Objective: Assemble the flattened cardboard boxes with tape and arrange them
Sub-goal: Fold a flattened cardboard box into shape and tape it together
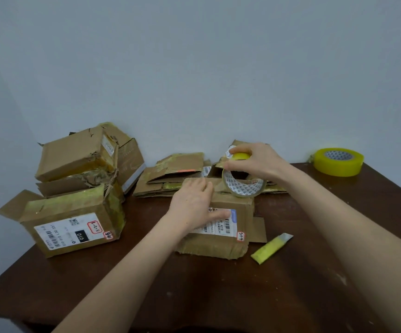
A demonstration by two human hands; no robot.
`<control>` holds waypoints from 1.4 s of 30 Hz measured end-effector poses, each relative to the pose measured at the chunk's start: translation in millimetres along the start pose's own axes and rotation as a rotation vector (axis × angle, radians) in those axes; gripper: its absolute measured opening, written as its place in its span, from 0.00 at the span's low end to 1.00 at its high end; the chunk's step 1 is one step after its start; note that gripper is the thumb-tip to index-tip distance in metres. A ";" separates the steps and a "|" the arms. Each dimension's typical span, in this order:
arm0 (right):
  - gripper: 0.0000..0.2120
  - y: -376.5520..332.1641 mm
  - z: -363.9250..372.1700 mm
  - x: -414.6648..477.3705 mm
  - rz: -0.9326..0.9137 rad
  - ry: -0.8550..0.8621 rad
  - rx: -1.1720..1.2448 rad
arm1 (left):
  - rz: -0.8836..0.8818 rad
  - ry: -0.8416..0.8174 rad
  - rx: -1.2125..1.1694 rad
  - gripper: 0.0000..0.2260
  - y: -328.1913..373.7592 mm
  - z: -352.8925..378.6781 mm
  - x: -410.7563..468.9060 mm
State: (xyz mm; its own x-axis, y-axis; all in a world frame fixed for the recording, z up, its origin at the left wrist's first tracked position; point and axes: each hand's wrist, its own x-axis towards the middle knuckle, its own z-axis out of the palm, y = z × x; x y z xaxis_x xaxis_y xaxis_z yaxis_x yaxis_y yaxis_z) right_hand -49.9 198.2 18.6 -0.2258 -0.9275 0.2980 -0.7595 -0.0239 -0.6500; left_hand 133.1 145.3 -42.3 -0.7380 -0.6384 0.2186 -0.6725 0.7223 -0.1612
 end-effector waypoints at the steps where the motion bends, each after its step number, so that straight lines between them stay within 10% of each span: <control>1: 0.28 0.5 1.6 0.6 -0.006 0.004 -0.014 | 0.032 0.025 -0.021 0.40 10.7 0.4 3.1; 6: 0.26 14.7 3.7 -4.1 0.009 -0.004 0.118 | 0.113 -0.010 -0.191 0.37 2.5 5.5 10.8; 11: 0.21 24.7 5.7 -8.7 0.020 0.055 0.216 | 0.129 -0.123 -0.194 0.55 -6.9 -3.8 34.5; 20: 0.18 8.3 8.2 -17.3 0.010 0.046 0.249 | 0.193 -0.002 -0.352 0.43 -22.9 4.8 27.9; 26: 0.15 9.2 17.2 -16.0 0.000 0.148 0.228 | 0.198 0.368 -0.125 0.30 -10.2 28.0 -7.9; 42: 0.12 31.3 -35.0 -34.6 0.084 0.127 0.345 | 0.091 0.006 -0.137 0.30 -13.1 12.7 0.0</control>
State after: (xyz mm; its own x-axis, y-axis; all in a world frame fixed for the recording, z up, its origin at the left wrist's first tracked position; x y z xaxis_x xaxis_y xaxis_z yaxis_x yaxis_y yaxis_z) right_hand -87.2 242.6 12.3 -0.3688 -0.8782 0.3044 -0.4903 -0.0944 -0.8664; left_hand 141.2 132.4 -52.4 -0.7949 -0.5672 0.2153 -0.5888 0.8068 -0.0483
